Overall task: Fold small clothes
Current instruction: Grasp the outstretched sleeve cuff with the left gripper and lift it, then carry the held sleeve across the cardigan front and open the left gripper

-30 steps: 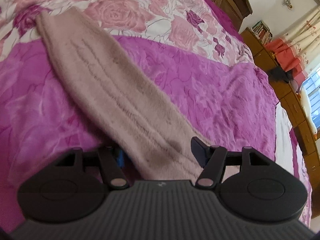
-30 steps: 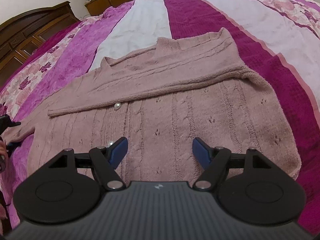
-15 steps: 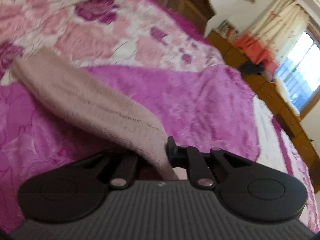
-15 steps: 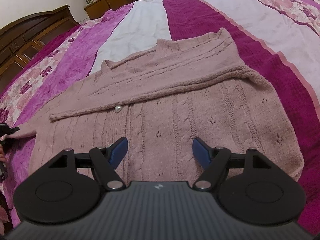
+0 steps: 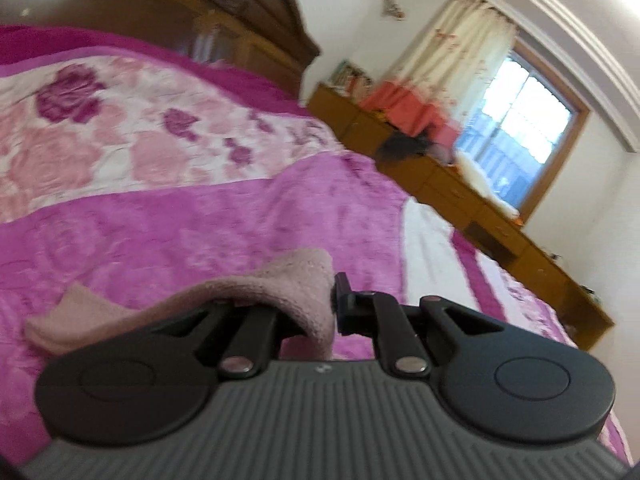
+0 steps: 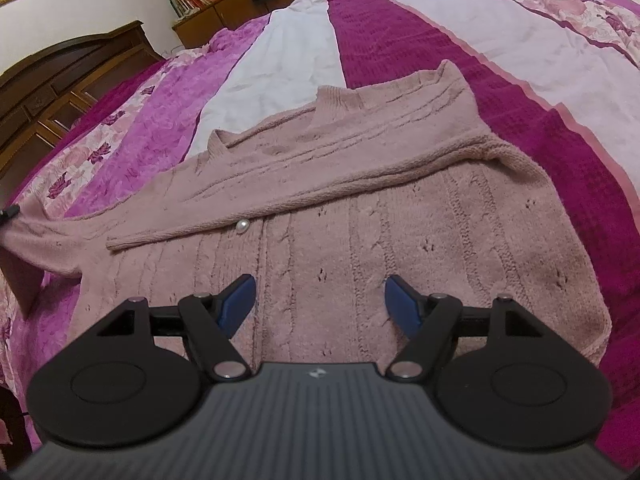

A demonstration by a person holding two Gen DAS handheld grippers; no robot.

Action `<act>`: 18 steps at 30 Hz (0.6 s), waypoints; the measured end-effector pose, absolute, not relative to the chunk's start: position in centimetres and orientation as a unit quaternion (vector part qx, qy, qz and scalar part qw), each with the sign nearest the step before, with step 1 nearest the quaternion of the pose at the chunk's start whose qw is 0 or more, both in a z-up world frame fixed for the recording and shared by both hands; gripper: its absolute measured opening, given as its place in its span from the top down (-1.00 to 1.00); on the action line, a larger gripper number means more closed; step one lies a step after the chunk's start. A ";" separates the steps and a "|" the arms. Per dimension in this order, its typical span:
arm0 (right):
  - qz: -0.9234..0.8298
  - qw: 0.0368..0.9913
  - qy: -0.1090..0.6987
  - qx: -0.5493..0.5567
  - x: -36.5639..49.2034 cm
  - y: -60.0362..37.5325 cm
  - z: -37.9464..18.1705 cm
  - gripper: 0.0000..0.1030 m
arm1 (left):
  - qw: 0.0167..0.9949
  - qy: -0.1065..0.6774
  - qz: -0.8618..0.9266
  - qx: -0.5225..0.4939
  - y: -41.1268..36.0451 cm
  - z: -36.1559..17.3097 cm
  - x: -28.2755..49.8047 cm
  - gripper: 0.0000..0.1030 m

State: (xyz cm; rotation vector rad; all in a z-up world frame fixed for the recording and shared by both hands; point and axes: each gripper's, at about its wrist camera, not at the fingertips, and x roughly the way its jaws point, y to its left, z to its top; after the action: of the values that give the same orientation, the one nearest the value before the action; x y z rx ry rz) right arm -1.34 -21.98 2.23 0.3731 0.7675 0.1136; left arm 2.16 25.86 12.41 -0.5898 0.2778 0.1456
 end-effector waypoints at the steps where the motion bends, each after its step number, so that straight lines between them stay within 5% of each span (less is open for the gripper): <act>1: 0.055 0.909 0.372 0.182 -1.3 -22.0 2.2 -0.51 | 0.947 0.134 0.062 -0.286 25.1 12.9 2.2 0.81; 18: 0.061 0.914 0.343 0.207 -2.1 -23.7 2.5 -0.66 | 0.959 0.144 -0.048 -0.237 14.0 16.7 4.3 0.81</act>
State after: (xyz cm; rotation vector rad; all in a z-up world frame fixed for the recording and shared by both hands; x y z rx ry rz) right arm -2.08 -23.69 2.50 0.4258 0.7073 0.1266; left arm 4.35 14.05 16.72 -0.4810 0.2928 -0.0977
